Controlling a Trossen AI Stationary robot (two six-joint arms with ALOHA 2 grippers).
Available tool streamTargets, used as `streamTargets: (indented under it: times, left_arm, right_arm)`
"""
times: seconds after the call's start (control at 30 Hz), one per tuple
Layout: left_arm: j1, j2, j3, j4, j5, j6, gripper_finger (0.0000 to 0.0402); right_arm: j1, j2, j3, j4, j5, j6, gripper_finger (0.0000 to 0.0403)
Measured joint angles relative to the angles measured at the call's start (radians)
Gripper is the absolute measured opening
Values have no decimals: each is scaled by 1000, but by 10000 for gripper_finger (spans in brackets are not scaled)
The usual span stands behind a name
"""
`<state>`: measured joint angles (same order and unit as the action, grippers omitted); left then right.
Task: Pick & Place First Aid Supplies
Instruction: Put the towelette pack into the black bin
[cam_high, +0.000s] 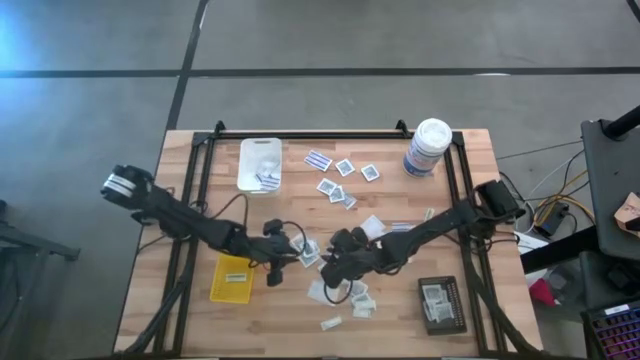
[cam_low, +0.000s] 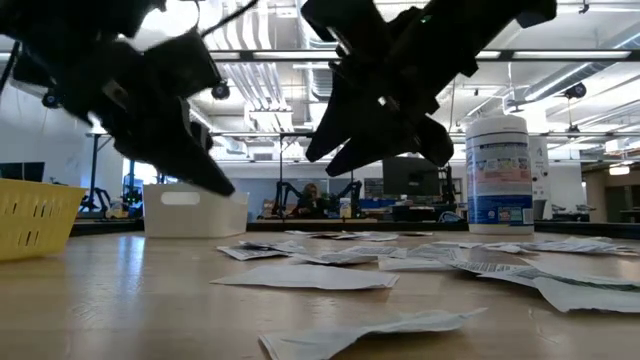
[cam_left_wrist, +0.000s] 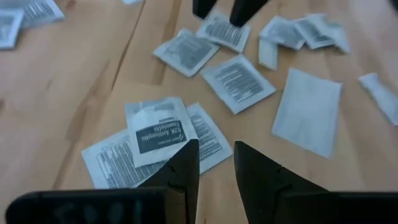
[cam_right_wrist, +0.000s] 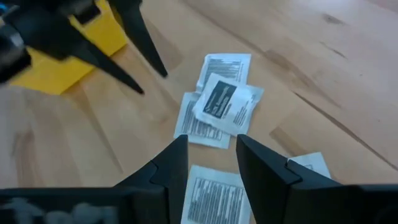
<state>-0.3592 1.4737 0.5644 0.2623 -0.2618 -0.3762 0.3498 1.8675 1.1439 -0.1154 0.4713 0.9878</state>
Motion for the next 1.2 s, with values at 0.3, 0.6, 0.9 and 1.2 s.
streamTargets:
  times: [0.3,0.6,0.9,1.2]
  left_arm:
    - [0,121,0,119,-97,-30,93]
    - [2,169,0,137,-195,-100,93]
    - [2,246,0,157,-233,-170,93]
    - [0,263,2,157,-236,-209,93]
  right_arm:
    - [-38,0,-1,2,-5,75,130]
    - [-54,0,-2,9,33,97,119]
    - [-54,0,-3,27,37,97,118]
    - [-54,0,-11,27,38,116,116]
